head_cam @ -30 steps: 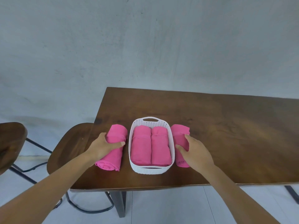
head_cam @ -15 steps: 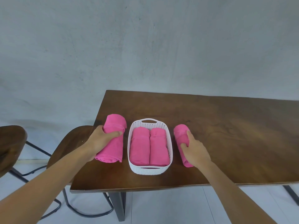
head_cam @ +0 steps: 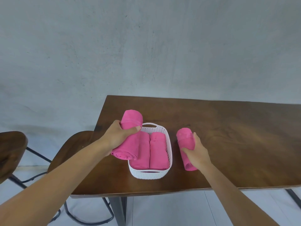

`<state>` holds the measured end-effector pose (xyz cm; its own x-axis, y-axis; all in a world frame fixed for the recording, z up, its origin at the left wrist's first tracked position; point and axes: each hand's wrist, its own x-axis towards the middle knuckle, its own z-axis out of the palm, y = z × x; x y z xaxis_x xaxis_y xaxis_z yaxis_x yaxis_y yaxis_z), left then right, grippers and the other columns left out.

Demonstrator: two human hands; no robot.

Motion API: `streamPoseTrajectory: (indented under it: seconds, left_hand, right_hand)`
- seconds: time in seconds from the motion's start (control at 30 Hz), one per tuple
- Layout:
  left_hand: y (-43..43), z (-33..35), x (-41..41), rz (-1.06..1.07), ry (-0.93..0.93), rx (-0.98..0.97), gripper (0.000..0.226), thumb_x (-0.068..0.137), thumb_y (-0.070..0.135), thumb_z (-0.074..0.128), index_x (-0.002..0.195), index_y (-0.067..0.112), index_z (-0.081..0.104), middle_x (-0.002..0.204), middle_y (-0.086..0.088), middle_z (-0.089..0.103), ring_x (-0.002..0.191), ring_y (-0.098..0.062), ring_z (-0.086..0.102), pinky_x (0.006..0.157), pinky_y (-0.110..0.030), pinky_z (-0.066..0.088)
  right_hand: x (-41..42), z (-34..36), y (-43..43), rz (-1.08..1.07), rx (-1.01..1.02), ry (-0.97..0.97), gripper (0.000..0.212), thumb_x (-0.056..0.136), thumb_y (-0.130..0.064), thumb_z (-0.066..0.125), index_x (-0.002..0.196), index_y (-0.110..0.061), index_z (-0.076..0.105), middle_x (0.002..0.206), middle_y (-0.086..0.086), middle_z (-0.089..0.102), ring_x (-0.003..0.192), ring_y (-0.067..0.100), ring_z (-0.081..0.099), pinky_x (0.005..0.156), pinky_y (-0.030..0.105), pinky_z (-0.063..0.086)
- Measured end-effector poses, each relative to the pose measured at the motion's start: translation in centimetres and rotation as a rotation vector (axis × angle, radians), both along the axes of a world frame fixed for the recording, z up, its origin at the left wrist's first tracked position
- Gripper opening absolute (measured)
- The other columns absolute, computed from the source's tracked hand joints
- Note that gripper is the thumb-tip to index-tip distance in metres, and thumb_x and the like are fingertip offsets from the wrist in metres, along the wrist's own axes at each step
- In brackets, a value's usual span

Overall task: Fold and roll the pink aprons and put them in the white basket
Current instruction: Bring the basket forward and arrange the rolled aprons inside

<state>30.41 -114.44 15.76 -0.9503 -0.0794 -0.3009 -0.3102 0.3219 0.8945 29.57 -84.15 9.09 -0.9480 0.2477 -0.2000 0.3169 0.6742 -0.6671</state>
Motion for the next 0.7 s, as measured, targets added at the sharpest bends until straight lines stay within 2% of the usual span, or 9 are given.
streamPoseTrajectory:
  seconds: [0.07,0.2,0.37,0.47,0.53,0.6,0.67,0.7]
  left_hand:
    - [0.4,-0.1,-0.1,-0.007,0.014,-0.019,0.084,0.076,0.054,0.082,0.139,0.017,0.040,0.115,-0.005,0.060,0.096,-0.024,0.068,0.073,-0.038,0.060]
    - [1.1,-0.4,-0.2,0.003,0.037,-0.061,0.098,0.076,0.055,0.082,0.149,0.022,0.027,0.125,-0.003,0.054,0.102,-0.025,0.064,0.083,-0.045,0.060]
    - [2.0,-1.2,-0.4,0.051,0.037,-0.090,0.097,0.074,0.057,0.083,0.147,0.021,0.030,0.126,-0.005,0.055,0.103,-0.026,0.064,0.089,-0.049,0.059]
    - [2.7,-1.6,-0.3,0.046,0.021,-0.065,0.092,0.073,0.057,0.084,0.143,0.020,0.037,0.125,-0.004,0.058,0.104,-0.027,0.065,0.092,-0.050,0.058]
    - [3.2,-1.8,-0.1,0.034,-0.014,-0.052,0.089,0.071,0.059,0.084,0.139,0.021,0.039,0.122,-0.004,0.059,0.102,-0.028,0.066,0.089,-0.051,0.059]
    - [3.4,-2.1,0.1,0.049,-0.065,-0.034,0.095,0.063,0.070,0.082,0.135,0.024,0.041,0.122,-0.004,0.060,0.103,-0.030,0.067,0.088,-0.052,0.059]
    - [3.8,-2.8,0.0,0.072,-0.086,-0.116,0.103,0.056,0.085,0.073,0.135,0.028,0.041,0.130,-0.004,0.056,0.115,-0.032,0.060,0.095,-0.052,0.055]
    - [4.1,-2.7,0.1,0.079,-0.085,-0.204,0.099,0.061,0.086,0.069,0.137,0.029,0.040,0.136,-0.003,0.049,0.123,-0.033,0.052,0.101,-0.049,0.050]
  right_hand:
    - [0.3,0.7,-0.1,-0.032,-0.105,0.057,0.078,0.098,-0.032,0.063,0.160,-0.028,0.016,0.153,0.006,0.042,0.131,0.032,0.050,0.102,0.041,0.045]
    - [0.7,3.3,-0.9,-0.029,-0.319,0.155,0.079,0.092,-0.029,0.071,0.156,-0.032,0.026,0.144,-0.001,0.048,0.121,0.025,0.055,0.096,0.045,0.053]
    - [1.7,6.7,-3.7,0.042,-0.652,0.168,0.061,0.094,-0.030,0.070,0.146,-0.040,0.039,0.123,-0.012,0.059,0.101,0.011,0.064,0.069,0.030,0.055]
    - [2.2,6.4,-5.8,0.033,-0.830,0.069,0.056,0.093,-0.027,0.070,0.142,-0.038,0.046,0.119,-0.008,0.066,0.099,0.017,0.071,0.073,0.035,0.060]
    - [2.6,5.8,-6.8,0.071,-0.852,0.025,0.057,0.094,-0.028,0.069,0.144,-0.039,0.044,0.122,-0.007,0.065,0.103,0.017,0.070,0.078,0.036,0.061]
    - [3.0,5.2,-7.5,0.123,-0.797,0.006,0.061,0.097,-0.031,0.065,0.149,-0.041,0.035,0.129,-0.007,0.060,0.108,0.016,0.066,0.079,0.033,0.060]
    - [3.3,4.9,-8.0,0.158,-0.698,-0.004,0.066,0.099,-0.036,0.061,0.154,-0.041,0.024,0.137,-0.005,0.052,0.114,0.017,0.061,0.083,0.033,0.059]
    - [3.4,4.8,-8.2,0.177,-0.631,0.003,0.069,0.099,-0.039,0.060,0.155,-0.041,0.019,0.141,-0.003,0.049,0.118,0.018,0.058,0.088,0.037,0.058]
